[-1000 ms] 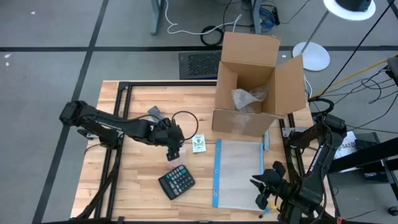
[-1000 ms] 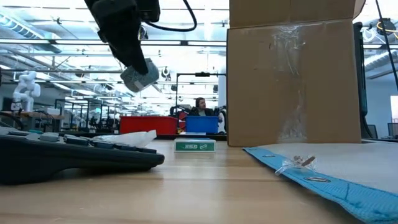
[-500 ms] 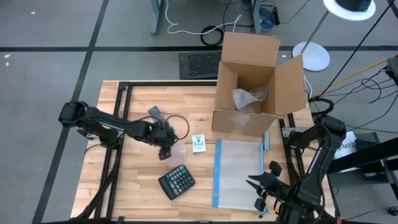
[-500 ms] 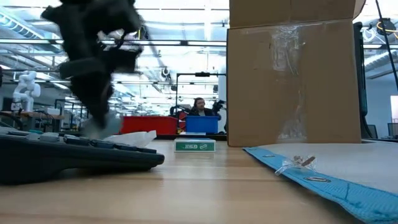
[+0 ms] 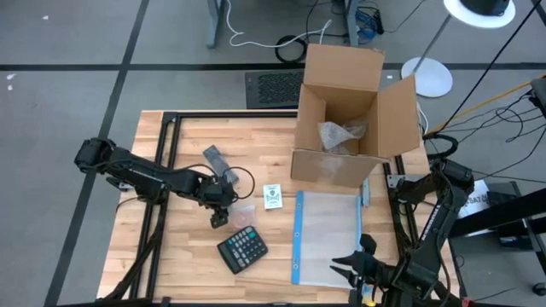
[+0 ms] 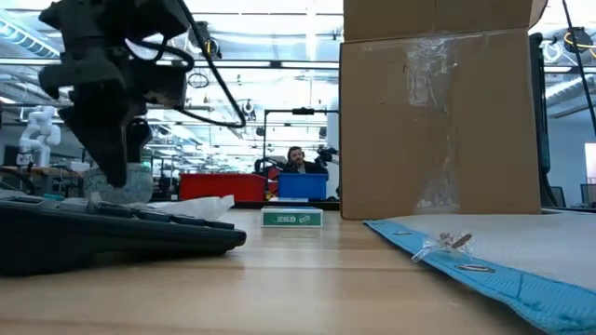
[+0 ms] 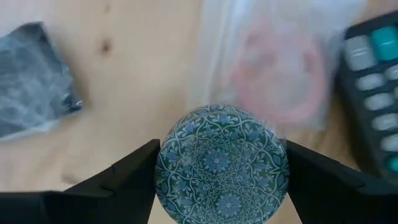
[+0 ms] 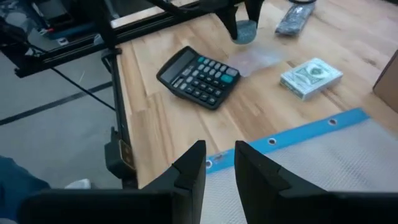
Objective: Unpack boxes
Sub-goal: Move the scented candle to the center of the table
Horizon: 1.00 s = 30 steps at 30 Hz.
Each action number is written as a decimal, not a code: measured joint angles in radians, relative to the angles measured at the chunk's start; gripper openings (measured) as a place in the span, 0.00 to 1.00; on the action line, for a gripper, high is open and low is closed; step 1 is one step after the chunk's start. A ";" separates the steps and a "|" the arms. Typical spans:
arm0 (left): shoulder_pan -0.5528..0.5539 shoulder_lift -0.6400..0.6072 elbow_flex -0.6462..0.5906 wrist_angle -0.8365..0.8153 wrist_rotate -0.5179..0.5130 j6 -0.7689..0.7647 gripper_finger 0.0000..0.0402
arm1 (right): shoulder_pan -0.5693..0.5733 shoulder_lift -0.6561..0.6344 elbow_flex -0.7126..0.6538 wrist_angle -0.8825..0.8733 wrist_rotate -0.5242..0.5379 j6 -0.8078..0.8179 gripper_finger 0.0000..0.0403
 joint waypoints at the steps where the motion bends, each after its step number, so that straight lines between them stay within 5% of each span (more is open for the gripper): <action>1: -0.001 0.000 0.007 0.009 0.005 0.000 0.76 | 0.000 0.000 0.000 -0.001 0.005 -0.004 0.19; 20: 0.000 -0.002 0.029 0.008 0.138 0.003 0.80 | 0.000 0.000 0.000 -0.025 0.010 -0.055 0.19; 30: -0.001 -0.002 0.025 -0.052 0.054 0.050 0.80 | 0.000 0.000 0.000 -0.035 0.011 -0.052 0.19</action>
